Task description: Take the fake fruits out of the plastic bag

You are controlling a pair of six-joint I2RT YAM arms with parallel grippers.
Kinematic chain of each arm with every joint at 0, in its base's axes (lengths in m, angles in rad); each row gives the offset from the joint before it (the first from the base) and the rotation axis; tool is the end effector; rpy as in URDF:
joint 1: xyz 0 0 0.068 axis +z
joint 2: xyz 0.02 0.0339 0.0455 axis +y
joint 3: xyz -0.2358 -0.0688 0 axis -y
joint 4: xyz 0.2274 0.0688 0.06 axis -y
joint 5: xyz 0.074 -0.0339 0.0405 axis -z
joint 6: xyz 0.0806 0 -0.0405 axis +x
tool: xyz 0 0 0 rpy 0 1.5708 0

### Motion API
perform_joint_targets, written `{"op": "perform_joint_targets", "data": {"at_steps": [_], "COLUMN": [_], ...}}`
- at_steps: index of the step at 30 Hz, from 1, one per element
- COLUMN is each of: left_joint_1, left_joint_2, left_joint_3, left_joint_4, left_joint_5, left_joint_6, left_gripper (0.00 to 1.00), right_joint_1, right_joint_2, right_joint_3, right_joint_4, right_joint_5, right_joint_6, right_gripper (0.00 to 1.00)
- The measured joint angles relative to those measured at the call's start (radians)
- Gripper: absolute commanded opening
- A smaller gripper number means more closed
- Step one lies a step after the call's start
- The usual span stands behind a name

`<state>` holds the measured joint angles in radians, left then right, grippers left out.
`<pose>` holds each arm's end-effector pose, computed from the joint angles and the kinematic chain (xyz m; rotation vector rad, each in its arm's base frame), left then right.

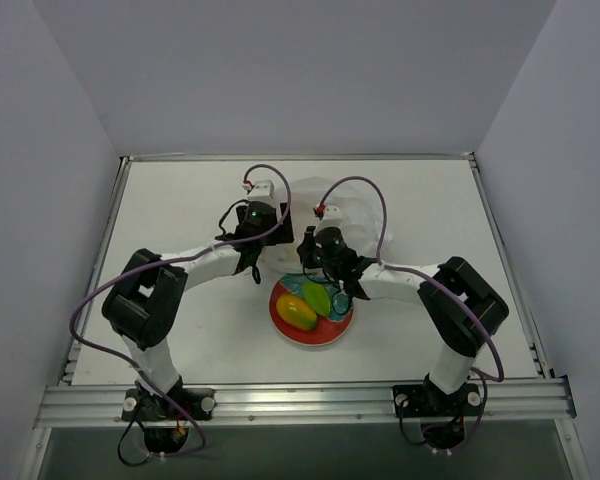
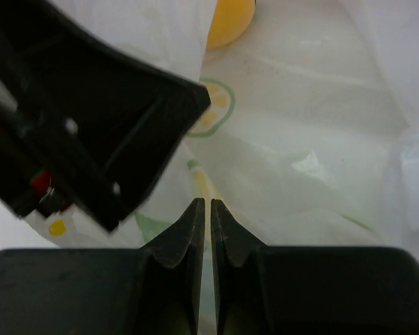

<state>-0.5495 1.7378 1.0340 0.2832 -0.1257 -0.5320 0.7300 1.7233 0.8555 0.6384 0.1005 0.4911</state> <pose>0.3566 -0.2065 0.1817 -0.0651 2.0326 -0.5684 0.3025 0.2599 0.1768 -0.1485 1.8624 0.7722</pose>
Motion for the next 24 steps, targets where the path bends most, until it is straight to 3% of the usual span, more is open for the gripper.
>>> {"op": "perform_joint_targets", "data": {"at_steps": [3,4,7,10,16,24], "left_joint_1": [0.000,0.000,0.000,0.002,0.039,0.106], "left_joint_2": [0.051,0.059,0.065,0.054,0.002,-0.071], "left_joint_3": [0.027,0.027,0.027,0.022,-0.055,-0.150], "left_joint_4": [-0.033,-0.044,-0.065,-0.054,0.013,0.085], "left_joint_5": [-0.055,-0.073,-0.117,-0.143,-0.155,-0.134], "left_joint_6": [0.028,0.039,0.063,0.079,0.070,0.006], "left_gripper": [0.48,0.33,0.13,0.03,0.02,0.02], "right_joint_1": [0.009,0.010,-0.002,-0.046,-0.122,-0.114], "right_joint_2": [-0.007,-0.010,-0.013,-0.017,-0.069,-0.187], "right_joint_3": [-0.051,-0.067,-0.097,-0.116,-0.166,-0.182], "right_joint_4": [0.011,0.011,0.010,0.014,-0.007,-0.058], "right_joint_5": [0.000,0.004,0.018,0.036,0.083,0.149], "right_joint_6": [0.015,0.017,0.018,0.026,0.041,0.055], "right_gripper": [0.05,0.05,0.05,0.05,0.04,0.08]}}
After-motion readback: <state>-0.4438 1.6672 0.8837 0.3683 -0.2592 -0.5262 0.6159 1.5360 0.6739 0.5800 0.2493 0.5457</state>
